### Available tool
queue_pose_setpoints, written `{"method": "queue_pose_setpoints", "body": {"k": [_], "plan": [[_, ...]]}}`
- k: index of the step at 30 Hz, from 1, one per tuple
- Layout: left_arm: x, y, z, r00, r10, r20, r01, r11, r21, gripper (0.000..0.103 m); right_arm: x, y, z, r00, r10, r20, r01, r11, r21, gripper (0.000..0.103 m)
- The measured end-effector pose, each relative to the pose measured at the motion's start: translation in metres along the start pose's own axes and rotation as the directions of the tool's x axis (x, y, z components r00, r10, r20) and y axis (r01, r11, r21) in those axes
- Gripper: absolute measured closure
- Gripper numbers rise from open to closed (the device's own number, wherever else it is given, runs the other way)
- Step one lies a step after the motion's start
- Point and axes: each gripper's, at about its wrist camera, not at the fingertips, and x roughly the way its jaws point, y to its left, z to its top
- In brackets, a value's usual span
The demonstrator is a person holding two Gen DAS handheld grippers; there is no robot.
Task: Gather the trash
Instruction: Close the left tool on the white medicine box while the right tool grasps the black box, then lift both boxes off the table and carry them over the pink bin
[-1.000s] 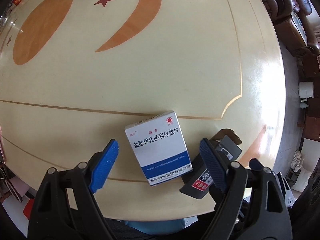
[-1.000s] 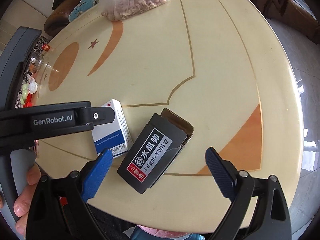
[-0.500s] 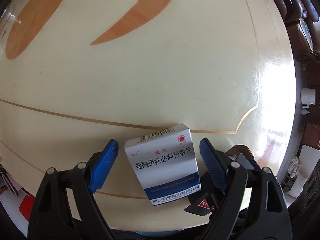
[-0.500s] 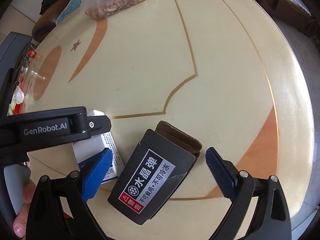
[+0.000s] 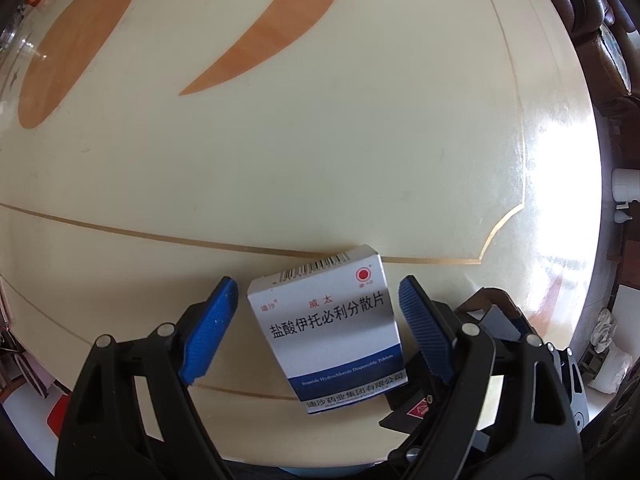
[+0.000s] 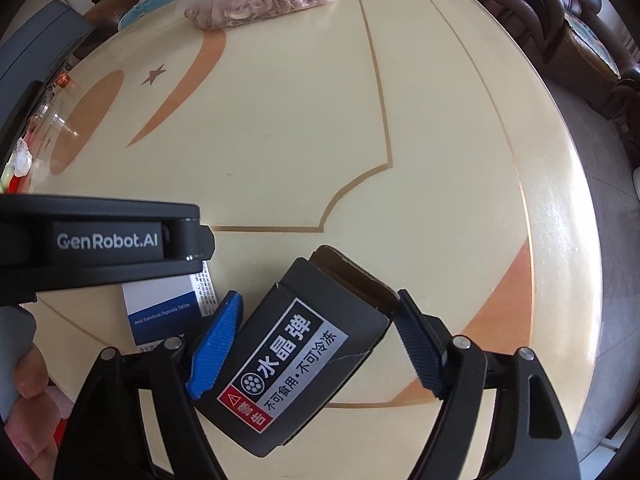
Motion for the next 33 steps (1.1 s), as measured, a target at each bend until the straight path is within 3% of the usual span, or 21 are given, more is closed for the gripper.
{"method": "queue_pose_setpoints", "body": {"k": [4, 9, 22, 33], "plan": [[0.000, -0.003, -0.004, 1.000, 0.003, -0.009, -0.003, 1.000, -0.009, 0.023, -0.002, -0.004, -0.001, 1.000, 0.010, 0.001, -0.010, 1.000, -0.003, 0.034], [-0.005, -0.003, -0.009, 0.999, 0.034, -0.003, -0.034, 0.999, -0.023, 0.036, 0.000, -0.009, 0.004, 0.999, 0.041, -0.006, -0.041, 0.999, -0.014, 0.039], [-0.011, 0.001, -0.037, 1.000, 0.026, 0.018, -0.026, 0.999, 0.019, 0.037, -0.021, -0.021, -0.003, 0.997, 0.066, 0.042, -0.064, 0.997, -0.039, 0.044], [-0.052, 0.002, -0.067, 0.992, 0.030, 0.124, -0.041, 0.995, 0.090, 0.037, -0.052, -0.014, -0.014, 0.991, 0.080, 0.110, -0.070, 0.993, -0.095, 0.044]]}}
